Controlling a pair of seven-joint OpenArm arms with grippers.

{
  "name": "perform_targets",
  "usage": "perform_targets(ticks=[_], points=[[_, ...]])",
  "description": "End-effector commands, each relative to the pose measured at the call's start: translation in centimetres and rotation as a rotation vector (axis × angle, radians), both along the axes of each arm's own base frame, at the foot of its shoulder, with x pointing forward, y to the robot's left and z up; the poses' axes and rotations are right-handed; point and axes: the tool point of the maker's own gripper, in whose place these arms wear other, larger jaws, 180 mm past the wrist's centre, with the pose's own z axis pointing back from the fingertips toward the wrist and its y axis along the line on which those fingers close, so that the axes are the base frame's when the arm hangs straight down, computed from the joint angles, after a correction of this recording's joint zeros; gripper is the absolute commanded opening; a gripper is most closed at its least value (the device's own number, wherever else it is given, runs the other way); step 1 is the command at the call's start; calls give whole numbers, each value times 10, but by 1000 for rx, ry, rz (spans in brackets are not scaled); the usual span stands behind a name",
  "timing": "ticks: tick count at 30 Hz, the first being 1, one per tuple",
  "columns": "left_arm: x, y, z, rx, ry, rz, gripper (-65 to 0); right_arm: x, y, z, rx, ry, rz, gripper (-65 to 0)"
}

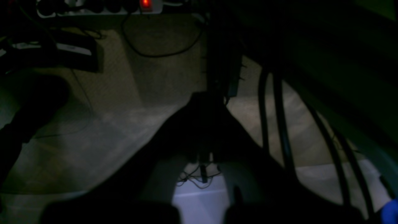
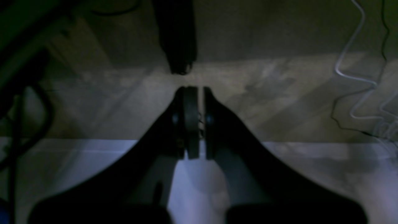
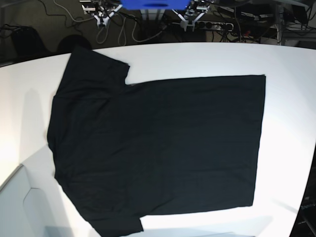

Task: Fold the T-shirt properly
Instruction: 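Raise both arms from rest and move grippers toward the shirt's shoulders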

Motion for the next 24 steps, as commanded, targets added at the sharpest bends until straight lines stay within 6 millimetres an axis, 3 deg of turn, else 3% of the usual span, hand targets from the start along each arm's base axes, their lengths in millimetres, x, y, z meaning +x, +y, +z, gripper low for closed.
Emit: perform_targets(ticks=[1, 16, 24], points=[[-5, -1, 0, -1, 6, -1, -647, -2, 1, 1, 17, 4, -1, -650], [-12, -1, 1, -3, 12, 0, -646, -1, -29, 1, -28, 0, 13, -650], [-19, 7, 2, 9, 20, 0, -648, -8, -32, 2, -32, 8, 16, -650]])
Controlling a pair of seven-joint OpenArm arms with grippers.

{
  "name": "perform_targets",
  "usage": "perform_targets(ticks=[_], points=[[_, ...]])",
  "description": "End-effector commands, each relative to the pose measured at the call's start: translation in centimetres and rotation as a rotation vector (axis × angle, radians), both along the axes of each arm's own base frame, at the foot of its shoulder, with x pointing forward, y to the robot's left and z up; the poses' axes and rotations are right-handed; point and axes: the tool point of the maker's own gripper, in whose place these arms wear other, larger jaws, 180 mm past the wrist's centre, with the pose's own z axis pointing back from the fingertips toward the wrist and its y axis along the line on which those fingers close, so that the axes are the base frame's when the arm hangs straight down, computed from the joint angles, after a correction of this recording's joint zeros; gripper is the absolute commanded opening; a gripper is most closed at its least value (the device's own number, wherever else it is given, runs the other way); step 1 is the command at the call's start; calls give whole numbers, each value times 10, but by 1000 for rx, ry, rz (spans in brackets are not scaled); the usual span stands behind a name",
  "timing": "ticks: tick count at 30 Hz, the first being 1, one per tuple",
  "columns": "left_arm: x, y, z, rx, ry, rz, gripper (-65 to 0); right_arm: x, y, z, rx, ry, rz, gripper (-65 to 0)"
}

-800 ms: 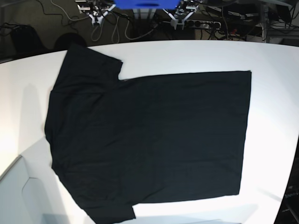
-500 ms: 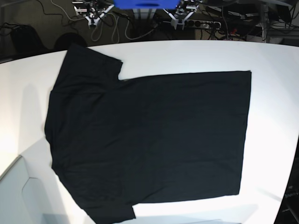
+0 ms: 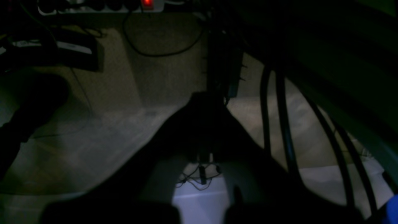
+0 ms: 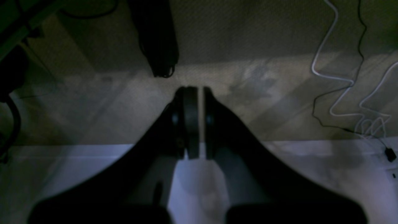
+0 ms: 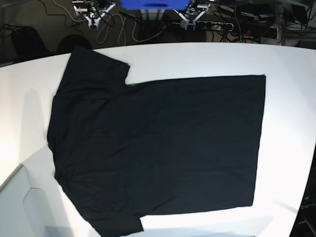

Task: Fold the T-shirt properly
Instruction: 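Raise both arms from rest and move grippers toward the shirt's shoulders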

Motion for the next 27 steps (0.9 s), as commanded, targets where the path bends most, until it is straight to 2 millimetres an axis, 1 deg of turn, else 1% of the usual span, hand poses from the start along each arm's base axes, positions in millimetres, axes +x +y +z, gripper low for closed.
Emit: perform_targets(ticks=[1, 2, 4, 6, 8, 10, 13, 16, 20, 22, 24, 25, 27], points=[[-9, 3, 1, 5, 16, -13, -648, -4, 1, 1, 17, 1, 3, -650], [-7, 3, 1, 5, 7, -13, -649, -2, 2, 2, 20, -9, 11, -650], [-14, 5, 4, 7, 2, -9, -649, -1, 2, 4, 23, -26, 40, -650], [-14, 11, 7, 15, -16, -16, -650, -2, 1, 6, 25, -35, 74, -650], [-18, 12, 10, 18, -28, -17, -650, -7, 4, 8, 32, -36, 88, -650], [-23, 15, 13, 22, -38, -13, -650, -13, 2, 11, 32, -39, 93, -650], [-28, 16, 19, 24, -56, -16, -650, -18, 4, 19, 39, -69, 100, -650], [-29, 16, 27, 22, -84, -18, -650, -18, 11, 32, 54, -118, 113, -650], [-32, 14, 43, 20, -131, -22, -650, -18, 10, 50, 59, -166, 132, -650], [-38, 14, 53, 19, -150, -22, -650, -16, 14, 61, 67, -180, 142, -650], [-35, 15, 63, 20, -182, -26, -650, -14, 6, 74, 60, -199, 168, -650], [-37, 18, 70, 24, -194, -37, -650, -11, 6, 81, 62, -215, 178, -650], [-32, 18, 86, 20, -238, -45, -650, -6, 9, 99, 71, -252, 197, -650]])
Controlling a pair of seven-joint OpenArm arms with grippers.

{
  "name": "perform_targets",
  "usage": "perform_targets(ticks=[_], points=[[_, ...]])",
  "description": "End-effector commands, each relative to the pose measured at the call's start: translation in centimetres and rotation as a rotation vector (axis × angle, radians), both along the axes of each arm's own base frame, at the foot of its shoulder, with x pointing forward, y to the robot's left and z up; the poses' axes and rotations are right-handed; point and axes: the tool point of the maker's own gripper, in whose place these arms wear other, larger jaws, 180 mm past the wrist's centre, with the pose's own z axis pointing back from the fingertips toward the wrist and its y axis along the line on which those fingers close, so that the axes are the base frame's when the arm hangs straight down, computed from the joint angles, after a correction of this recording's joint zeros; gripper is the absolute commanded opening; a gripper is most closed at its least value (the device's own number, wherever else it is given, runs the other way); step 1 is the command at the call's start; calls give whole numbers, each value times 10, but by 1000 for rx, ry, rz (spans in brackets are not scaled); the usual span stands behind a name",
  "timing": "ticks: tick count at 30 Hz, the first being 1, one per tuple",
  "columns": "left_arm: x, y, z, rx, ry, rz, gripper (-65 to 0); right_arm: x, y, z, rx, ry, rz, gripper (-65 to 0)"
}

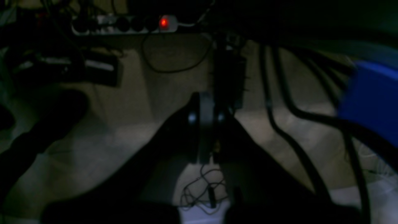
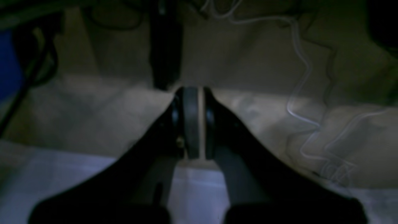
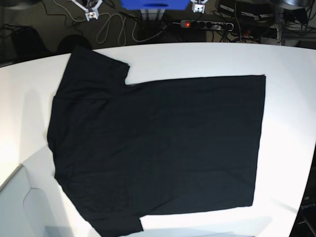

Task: Fold the T-shirt properly
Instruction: 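Raise both arms from rest and move grippers toward the shirt's shoulders, then lower both open grippers onto the shoulder corners of the black shirt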

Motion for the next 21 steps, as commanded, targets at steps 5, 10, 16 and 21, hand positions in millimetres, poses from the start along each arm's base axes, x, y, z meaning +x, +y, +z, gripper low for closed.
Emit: perform_targets(ticks=[5, 10, 16, 21], points=[[11, 0, 49, -3, -120, -1, -650, 14, 2, 46, 28, -95, 61, -650], [33, 4, 94, -2, -231, -43, -650, 29, 9, 91, 54, -189, 122, -650], [55, 0, 137, -10, -332, -54, -650, 51, 3, 139, 43, -295, 158, -650], [87, 0, 175, -11, -448, -81, -650, 78, -16, 175, -21, -395, 127, -650]])
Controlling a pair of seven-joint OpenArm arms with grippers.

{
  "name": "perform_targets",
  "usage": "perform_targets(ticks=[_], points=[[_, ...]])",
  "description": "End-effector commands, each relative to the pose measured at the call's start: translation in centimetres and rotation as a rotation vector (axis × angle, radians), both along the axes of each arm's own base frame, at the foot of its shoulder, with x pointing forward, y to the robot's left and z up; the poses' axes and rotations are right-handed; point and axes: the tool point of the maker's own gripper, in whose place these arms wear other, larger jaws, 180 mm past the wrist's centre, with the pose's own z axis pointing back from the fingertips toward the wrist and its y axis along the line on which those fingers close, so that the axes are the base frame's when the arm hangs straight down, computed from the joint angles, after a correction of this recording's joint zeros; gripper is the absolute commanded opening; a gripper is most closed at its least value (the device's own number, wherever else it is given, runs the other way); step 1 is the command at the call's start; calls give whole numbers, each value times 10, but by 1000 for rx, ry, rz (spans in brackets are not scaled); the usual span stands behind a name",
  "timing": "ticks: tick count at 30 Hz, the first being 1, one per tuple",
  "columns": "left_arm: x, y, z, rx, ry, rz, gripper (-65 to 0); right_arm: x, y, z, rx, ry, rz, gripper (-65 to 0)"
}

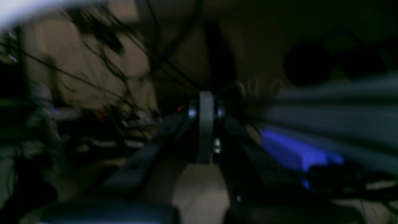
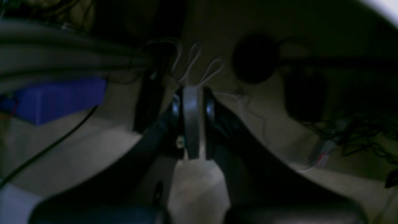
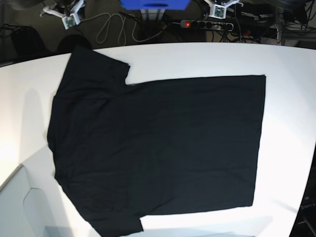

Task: Fold the T-shirt properly
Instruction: 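Lower both open grippers onto the shoulder corners of the black shirt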

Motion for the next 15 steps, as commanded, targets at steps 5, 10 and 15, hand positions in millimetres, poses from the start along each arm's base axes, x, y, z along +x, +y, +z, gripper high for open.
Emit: perform_targets(ticks=[5, 10, 15], points=[[25, 7, 35, 12, -109, 5, -650, 13, -28, 14, -76, -31, -89, -649], [41, 12, 53, -36, -164, 62, -447, 24, -37, 18, -85, -52, -24, -648], [61, 24, 59, -106, -215, 124, -341, 34, -49, 18, -118, -44, -43, -635]])
